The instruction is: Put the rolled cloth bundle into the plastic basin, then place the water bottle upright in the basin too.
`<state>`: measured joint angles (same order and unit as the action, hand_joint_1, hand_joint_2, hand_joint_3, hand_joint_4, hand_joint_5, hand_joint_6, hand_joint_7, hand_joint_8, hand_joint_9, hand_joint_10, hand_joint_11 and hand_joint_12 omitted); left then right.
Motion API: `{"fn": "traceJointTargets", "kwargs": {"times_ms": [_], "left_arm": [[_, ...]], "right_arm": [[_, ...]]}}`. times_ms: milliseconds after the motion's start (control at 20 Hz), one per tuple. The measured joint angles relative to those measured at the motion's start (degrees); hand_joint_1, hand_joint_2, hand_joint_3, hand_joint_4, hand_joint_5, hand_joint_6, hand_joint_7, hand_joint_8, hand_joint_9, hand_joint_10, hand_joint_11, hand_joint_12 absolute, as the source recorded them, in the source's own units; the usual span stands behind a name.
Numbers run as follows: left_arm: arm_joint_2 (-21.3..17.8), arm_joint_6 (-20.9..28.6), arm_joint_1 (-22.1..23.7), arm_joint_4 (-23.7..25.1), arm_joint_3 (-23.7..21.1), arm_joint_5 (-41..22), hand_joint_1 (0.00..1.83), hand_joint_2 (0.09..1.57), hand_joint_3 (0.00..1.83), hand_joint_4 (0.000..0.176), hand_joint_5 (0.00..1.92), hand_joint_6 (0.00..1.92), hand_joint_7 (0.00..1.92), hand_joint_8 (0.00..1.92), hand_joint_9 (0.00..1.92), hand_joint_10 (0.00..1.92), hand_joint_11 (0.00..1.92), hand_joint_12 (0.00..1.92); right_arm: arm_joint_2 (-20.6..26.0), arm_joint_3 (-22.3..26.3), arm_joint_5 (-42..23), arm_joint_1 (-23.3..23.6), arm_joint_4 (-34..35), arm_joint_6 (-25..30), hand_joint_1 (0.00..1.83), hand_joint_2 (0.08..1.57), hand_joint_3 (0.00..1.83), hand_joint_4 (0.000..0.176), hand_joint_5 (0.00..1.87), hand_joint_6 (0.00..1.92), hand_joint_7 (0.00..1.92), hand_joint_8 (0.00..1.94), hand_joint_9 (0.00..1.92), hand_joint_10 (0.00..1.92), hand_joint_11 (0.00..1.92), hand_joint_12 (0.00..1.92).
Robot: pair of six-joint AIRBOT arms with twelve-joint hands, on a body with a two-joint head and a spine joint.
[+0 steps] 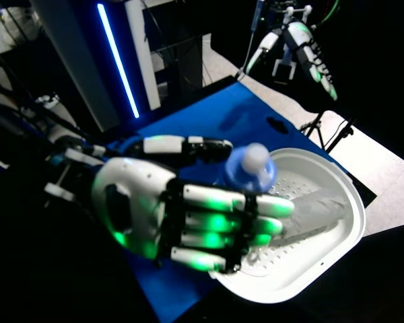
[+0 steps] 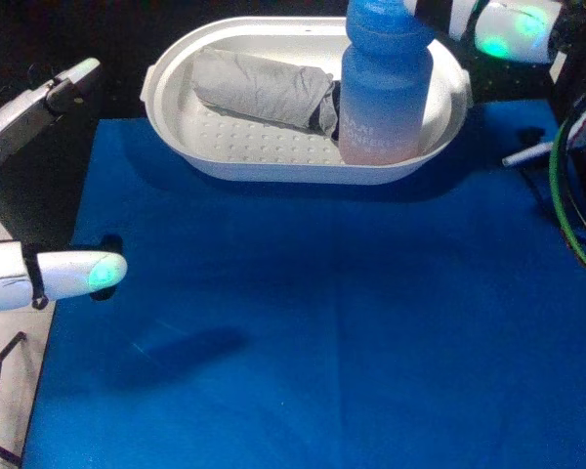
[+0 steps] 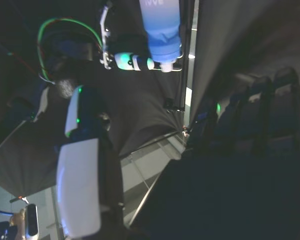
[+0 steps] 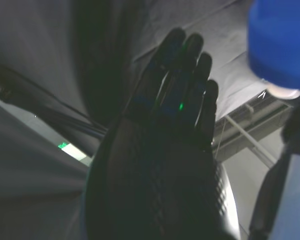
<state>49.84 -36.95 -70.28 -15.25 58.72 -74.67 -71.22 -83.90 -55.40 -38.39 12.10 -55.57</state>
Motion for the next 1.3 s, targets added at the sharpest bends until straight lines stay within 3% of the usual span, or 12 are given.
{"fn": "traceJointTargets", "kwargs": {"times_ms": [200, 300, 350, 400, 600, 700, 800, 850, 900, 1050, 1200, 1300], "left_arm": [[0.0, -0.02, -0.07, -1.05, 0.02, -0.04, 0.63, 0.88, 0.0, 0.176, 0.0, 0.0, 0.0, 0.0, 0.0, 0.0, 0.0, 0.0], [-0.02, -0.02, -0.17, -1.05, -0.11, -0.42, 0.64, 0.89, 0.0, 0.176, 0.0, 0.0, 0.0, 0.0, 0.0, 0.0, 0.0, 0.0], [-0.09, -0.02, -0.44, -1.27, -0.22, -0.72, 0.61, 0.89, 0.0, 0.176, 0.0, 0.0, 0.0, 0.0, 0.0, 0.0, 0.0, 0.0], [-0.37, -0.02, -0.79, -1.2, -0.24, -1.25, 0.58, 0.89, 0.0, 0.176, 0.0, 0.0, 0.0, 0.0, 0.0, 0.0, 0.0, 0.0], [-2.71, -0.04, -2.82, -3.08, -2.05, -5.46, 0.54, 0.92, 0.01, 0.176, 0.0, 0.0, 0.0, 0.0, 0.0, 0.0, 0.0, 0.0], [-3.98, -0.11, -7.1, -4.9, -4.2, -9.51, 0.5, 0.91, 0.0, 0.176, 0.0, 0.0, 0.0, 0.0, 0.0, 0.0, 0.0, 0.0], [-4.63, -0.09, -11.85, -7.61, -6.32, -13.75, 0.49, 0.93, 0.01, 0.176, 0.0, 0.0, 0.0, 0.0, 0.0, 0.0, 0.03, 0.01], [-4.85, -0.13, -12.74, -8.22, -6.67, -14.58, 0.49, 0.93, 0.01, 0.176, 0.0, 0.0, 0.0, 0.0, 0.0, 0.0, 0.05, 0.02], [-5.14, -0.28, -13.22, -9.33, -7.15, -15.69, 0.49, 0.93, 0.01, 0.176, 0.0, 0.0, 0.01, 0.0, 0.01, 0.0, 0.08, 0.03], [-5.25, -0.33, -13.22, -9.86, -7.39, -17.07, 0.46, 0.89, 0.0, 0.176, 0.0, 0.0, 0.04, 0.01, 0.01, 0.01, 0.07, 0.03], [-5.25, -0.35, -13.22, -9.94, -7.87, -17.07, 0.42, 0.91, 0.0, 0.176, 0.0, 0.0, 0.04, 0.0, 0.03, 0.01, 0.11, 0.06], [-5.2, -0.35, -13.25, -10.03, -7.85, -17.11, 0.42, 0.88, 0.0, 0.176, 0.0, 0.0, 0.04, 0.0, 0.06, 0.01, 0.15, 0.08]], "right_arm": [[4.13, 4.7, -2.51, -2.23, -1.31, 0.04, 0.62, 1.04, 0.0, 0.113, 0.03, 0.0, 0.2, 0.0, 0.2, 0.0, 0.0, 0.36], [7.67, 8.0, -5.73, -5.14, -1.22, 0.07, 0.59, 1.02, 0.0, 0.104, 0.06, 0.01, 0.15, 0.0, 0.11, 0.0, 0.0, 0.26], [9.92, 10.21, -8.5, -7.65, -0.31, 0.07, 0.63, 1.03, 0.0, 0.126, 0.05, 0.0, 0.11, 0.0, 0.03, 0.01, 0.0, 0.05], [11.67, 12.09, -10.32, -9.46, 0.46, 0.04, 0.65, 1.03, 0.0, 0.141, 0.04, 0.0, 0.1, 0.0, 0.01, 0.0, 0.0, 0.0], [20.06, 21.66, -19.41, -19.37, 2.43, -2.08, 0.68, 1.0, 0.0, 0.158, 0.06, 0.01, 0.14, 0.0, 0.06, 0.01, 0.0, 0.0], [22.8, 26.34, -22.8, -24.17, 3.63, -5.49, 0.71, 0.97, 0.0, 0.135, 0.08, 0.01, 0.12, 0.0, 0.07, 0.01, 0.0, 0.0], [24.79, 30.03, -25.29, -28.94, 4.79, -6.95, 0.66, 0.99, 0.0, 0.132, 0.07, 0.0, 0.1, 0.0, 0.08, 0.01, 0.0, 0.0], [25.27, 30.99, -26.29, -30.4, 5.42, -7.65, 0.64, 0.99, 0.0, 0.145, 0.07, 0.0, 0.09, 0.0, 0.09, 0.01, 0.0, 0.0], [25.86, 32.5, -28.46, -33.03, 7.26, -8.11, 0.63, 1.01, 0.01, 0.121, 0.05, 0.0, 0.09, 0.0, 0.07, 0.0, 0.0, 0.0], [24.63, 34.69, -35.1, -40.76, 15.45, -8.35, 0.54, 1.04, 0.01, 0.125, 0.02, 0.0, 0.1, 0.0, 0.06, 0.0, 0.0, 0.0], [23.98, 35.5, -35.17, -42.05, 17.18, -8.39, 0.52, 1.04, 0.01, 0.124, 0.02, 0.0, 0.09, 0.0, 0.04, 0.0, 0.0, 0.0], [24.06, 35.5, -36.52, -42.03, 15.87, -8.37, 0.55, 1.06, 0.01, 0.148, 0.01, 0.0, 0.08, 0.0, 0.05, 0.01, 0.0, 0.0]]}}
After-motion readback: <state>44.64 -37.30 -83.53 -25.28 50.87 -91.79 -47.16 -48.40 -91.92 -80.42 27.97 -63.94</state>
